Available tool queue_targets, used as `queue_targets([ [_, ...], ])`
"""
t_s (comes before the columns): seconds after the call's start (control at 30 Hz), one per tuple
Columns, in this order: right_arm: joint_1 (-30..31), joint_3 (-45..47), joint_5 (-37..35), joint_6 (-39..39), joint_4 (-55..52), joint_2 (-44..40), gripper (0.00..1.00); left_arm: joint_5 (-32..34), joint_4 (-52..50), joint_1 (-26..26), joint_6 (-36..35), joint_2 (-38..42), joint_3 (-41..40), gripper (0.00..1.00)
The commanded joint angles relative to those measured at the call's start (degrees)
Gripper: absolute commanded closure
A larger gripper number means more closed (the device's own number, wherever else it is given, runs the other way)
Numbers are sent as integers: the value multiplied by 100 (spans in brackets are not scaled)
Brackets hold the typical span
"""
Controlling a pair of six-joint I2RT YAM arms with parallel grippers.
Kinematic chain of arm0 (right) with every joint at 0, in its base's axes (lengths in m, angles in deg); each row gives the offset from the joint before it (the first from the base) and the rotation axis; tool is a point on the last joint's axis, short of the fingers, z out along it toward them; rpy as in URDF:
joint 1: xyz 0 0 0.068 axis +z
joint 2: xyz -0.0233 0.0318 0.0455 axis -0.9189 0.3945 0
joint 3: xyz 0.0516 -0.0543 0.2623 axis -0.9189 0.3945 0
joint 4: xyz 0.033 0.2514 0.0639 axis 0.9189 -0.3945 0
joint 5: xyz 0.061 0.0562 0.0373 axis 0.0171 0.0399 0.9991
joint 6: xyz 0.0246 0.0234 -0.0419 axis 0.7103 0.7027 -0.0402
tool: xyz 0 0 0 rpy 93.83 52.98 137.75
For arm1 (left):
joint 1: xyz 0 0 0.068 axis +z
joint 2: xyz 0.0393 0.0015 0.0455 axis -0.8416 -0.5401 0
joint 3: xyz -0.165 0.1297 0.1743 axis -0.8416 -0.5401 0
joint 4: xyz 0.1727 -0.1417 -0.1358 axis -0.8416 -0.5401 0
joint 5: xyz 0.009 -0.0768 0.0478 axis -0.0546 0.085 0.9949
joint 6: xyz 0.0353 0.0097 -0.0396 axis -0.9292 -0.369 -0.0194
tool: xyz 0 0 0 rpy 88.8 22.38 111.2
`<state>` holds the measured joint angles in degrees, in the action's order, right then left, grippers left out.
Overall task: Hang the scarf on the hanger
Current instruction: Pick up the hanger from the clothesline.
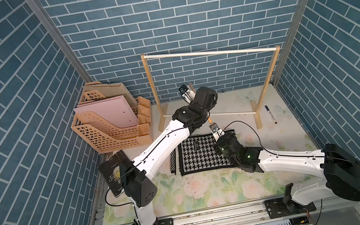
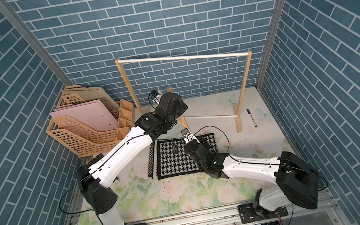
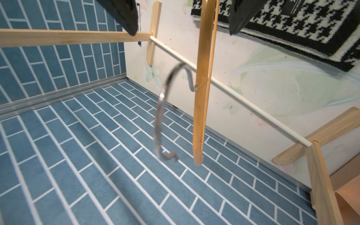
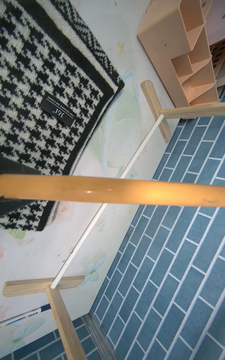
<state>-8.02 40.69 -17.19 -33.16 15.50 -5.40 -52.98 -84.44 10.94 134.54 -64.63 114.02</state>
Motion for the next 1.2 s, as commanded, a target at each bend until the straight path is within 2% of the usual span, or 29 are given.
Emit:
queue_targets([
  [0.0, 59, -167, -132, 264, 302, -109, 100, -31, -617, 268, 201, -382, 559, 29],
  [0.17, 115, -177, -129, 291, 281, -94, 100, 170, -1011, 330, 171, -740, 1090, 31],
  [0.3, 123, -198, -131, 283, 243, -83, 100, 203, -929, 330, 162, -765, 1033, 38],
  [0.5, 120, -234, -127, 283, 210, -41, 100, 212, -886, 328, 163, -679, 953, 54],
  [0.77, 120, -280, -58, 283, 196, 22, 100, 485, -800, 330, 150, -456, 705, 56],
  [0.8, 120, -295, -44, 283, 189, 23, 100, 516, -802, 328, 151, -449, 702, 57],
  [0.9, 121, -317, -45, 274, 157, 19, 100, 572, -771, 330, 143, -425, 678, 69],
  [1.17, 120, -332, -38, 256, 113, -4, 100, 637, -552, 330, 134, -348, 537, 76],
])
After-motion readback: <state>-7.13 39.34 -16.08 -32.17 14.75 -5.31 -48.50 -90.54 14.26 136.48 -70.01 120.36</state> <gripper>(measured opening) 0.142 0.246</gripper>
